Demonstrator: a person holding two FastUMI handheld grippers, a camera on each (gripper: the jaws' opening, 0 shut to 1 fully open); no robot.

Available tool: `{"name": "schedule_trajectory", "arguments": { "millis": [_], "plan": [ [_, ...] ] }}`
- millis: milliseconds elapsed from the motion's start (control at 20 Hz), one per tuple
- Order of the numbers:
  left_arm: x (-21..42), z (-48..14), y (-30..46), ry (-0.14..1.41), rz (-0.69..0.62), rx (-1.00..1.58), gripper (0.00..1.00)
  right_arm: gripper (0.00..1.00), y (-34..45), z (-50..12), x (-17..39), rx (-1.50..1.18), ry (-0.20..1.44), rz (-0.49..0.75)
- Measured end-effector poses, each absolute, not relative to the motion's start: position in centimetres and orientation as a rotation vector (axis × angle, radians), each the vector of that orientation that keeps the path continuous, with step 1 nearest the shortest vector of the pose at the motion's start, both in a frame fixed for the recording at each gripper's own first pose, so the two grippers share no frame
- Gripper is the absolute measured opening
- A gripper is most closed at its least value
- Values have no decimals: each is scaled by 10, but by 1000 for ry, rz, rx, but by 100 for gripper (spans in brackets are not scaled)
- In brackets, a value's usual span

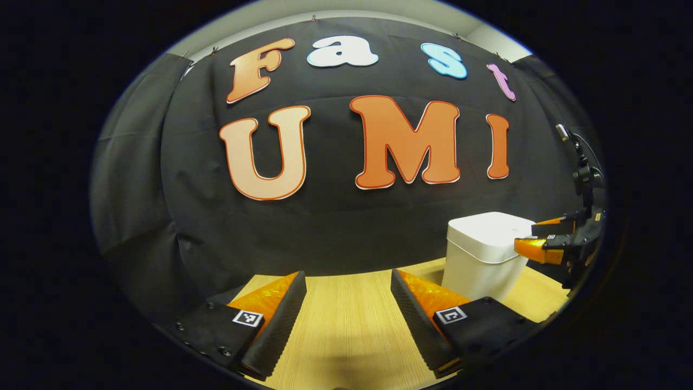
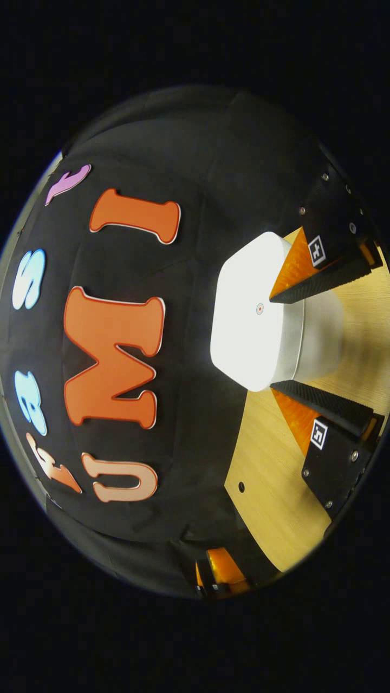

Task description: Press the lid of the desktop garbage bin to open it, pick up the crumpled paper on the desktop and throw it into the bin, then pick up the pop can on the desktop and drop it into the bin, and finally close the garbage bin lid.

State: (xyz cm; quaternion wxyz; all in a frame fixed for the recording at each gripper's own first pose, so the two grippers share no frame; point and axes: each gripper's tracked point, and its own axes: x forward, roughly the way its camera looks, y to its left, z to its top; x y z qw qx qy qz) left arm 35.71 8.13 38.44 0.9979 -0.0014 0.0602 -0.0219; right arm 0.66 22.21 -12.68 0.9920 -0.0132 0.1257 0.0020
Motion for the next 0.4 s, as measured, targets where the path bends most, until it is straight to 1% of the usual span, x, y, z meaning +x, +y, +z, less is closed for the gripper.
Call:
{"name": "schedule_trajectory", "arguments": {
  "millis": [100, 400],
  "plan": [
    [357, 391, 84, 96, -41, 6, 99, 90, 234, -118, 1, -49, 214, 16],
    [352, 416, 91, -3, -20, 15, 99, 95, 264, -99, -13, -66, 133, 41]
  ]
}}
